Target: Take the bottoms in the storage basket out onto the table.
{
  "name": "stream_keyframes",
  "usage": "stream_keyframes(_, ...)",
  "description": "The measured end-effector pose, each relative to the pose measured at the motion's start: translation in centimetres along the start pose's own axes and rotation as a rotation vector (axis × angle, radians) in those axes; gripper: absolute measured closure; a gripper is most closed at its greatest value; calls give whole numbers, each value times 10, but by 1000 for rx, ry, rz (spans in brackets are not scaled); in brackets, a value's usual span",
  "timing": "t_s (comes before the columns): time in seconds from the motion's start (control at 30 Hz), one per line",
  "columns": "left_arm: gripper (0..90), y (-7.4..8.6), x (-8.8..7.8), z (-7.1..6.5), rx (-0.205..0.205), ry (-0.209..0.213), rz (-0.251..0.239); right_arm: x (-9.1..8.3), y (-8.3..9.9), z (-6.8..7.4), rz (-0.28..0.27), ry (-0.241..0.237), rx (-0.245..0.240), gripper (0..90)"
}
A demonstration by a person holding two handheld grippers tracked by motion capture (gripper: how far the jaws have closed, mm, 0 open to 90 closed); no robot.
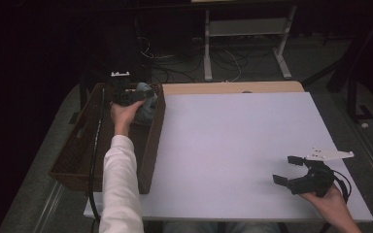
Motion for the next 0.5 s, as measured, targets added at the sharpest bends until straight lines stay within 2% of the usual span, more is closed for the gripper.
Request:
stream_keyframes(0.37, 1, 3, 4, 4, -42, 17, 7, 0, 0, 0, 0, -1, -1, 0)
stream_keyframes(0.5, 41, 2, 4, 4, -59, 18, 3, 0, 0, 0, 1, 0, -2, 0)
Point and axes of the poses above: each handheld gripper's, and its own axes: x roughly forward along the jaws, y roughly out of its underside, z roughly to its left, the point moved 4 cm from there along x, roughly forward along the jaws
